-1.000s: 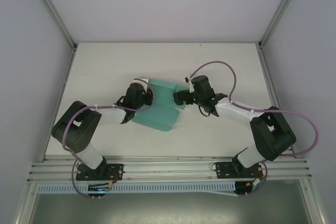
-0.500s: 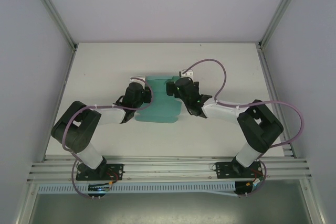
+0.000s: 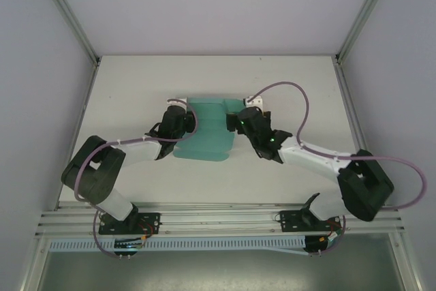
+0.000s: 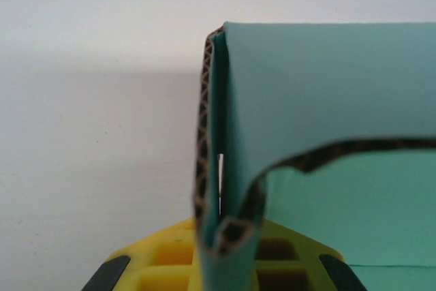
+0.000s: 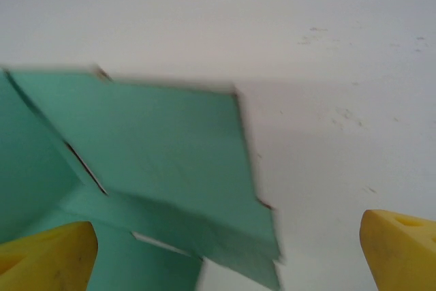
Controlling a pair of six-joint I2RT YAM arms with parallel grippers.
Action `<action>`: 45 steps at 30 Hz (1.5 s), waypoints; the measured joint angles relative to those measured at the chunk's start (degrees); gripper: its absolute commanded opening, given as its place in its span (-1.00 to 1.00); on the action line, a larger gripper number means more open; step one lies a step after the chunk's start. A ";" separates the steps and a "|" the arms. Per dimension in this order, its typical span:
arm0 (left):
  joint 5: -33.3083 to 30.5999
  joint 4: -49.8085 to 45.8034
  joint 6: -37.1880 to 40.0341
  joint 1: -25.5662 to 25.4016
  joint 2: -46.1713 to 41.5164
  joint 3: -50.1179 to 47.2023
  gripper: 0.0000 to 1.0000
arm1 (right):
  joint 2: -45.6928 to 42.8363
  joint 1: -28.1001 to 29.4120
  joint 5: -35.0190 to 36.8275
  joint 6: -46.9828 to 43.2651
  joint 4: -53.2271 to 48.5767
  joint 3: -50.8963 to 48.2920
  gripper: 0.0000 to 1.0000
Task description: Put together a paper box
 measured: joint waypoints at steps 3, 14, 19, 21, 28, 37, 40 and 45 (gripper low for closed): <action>-0.20 -0.72 0.02 0.00 -2.16 0.17 -1.00 | -3.89 -1.73 -2.32 -0.24 -3.72 -3.67 0.98; 0.22 -1.95 0.09 0.00 -4.42 0.28 -1.00 | -3.48 -10.01 -14.34 1.09 -4.42 -9.03 0.98; 0.46 -1.95 0.26 0.11 -4.42 0.28 -1.00 | 0.24 -10.01 -15.69 0.76 -2.47 -5.05 0.98; 0.07 -1.86 0.24 0.20 -4.42 0.28 -1.00 | 0.66 -9.99 -15.28 0.00 -1.57 -3.93 0.98; -1.33 -1.55 0.24 0.76 -3.41 0.31 -1.00 | 3.04 -9.20 -15.34 -3.10 -0.72 -1.49 0.98; -1.27 -1.38 0.92 1.64 -1.49 0.52 -1.00 | 8.02 -3.82 -9.40 -10.82 -4.70 5.64 0.98; -0.79 -0.87 0.96 1.60 -1.49 0.52 -1.00 | 8.22 -3.82 -6.56 -11.37 -5.05 5.99 0.98; 0.07 -0.13 2.23 1.57 -1.49 0.52 -1.00 | 8.22 -3.82 -5.11 -13.90 -5.11 6.03 0.98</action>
